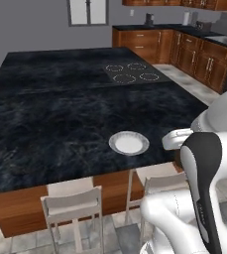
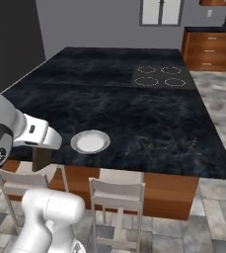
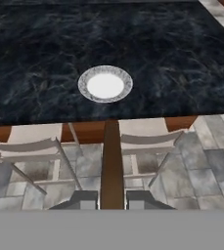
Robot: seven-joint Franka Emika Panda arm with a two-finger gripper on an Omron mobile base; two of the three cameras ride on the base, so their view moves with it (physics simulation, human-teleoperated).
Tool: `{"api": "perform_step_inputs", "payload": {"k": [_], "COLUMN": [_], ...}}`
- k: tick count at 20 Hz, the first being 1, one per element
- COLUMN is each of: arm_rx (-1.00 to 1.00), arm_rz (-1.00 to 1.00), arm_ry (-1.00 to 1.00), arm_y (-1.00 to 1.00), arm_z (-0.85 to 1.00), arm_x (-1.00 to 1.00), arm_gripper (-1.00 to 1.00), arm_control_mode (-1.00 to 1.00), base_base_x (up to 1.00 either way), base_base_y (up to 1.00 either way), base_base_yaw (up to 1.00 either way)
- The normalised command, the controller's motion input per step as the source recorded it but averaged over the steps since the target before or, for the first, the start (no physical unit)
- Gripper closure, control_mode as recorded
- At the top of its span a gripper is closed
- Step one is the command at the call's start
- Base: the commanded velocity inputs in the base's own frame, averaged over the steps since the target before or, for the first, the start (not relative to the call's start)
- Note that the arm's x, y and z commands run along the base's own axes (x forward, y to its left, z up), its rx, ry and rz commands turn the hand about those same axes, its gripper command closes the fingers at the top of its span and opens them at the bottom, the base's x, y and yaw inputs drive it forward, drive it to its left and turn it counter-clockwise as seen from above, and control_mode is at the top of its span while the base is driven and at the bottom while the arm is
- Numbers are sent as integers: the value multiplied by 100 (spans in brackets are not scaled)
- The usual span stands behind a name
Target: Start the toaster. Once the lever pops up, take the bread to the plate on the dining counter.
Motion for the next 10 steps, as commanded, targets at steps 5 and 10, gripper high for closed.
{"api": "perform_step_inputs", "payload": {"k": [5,10], "arm_rx": [0,0], "arm_rz": [0,0], "arm_ry": [0,0], "arm_y": [0,0], "arm_z": [0,0], "arm_x": [0,0], "arm_gripper": [100,100], "arm_control_mode": [100,100], "base_base_x": [41,43], "base_base_y": [0,0], "base_base_yaw": [0,0]}}
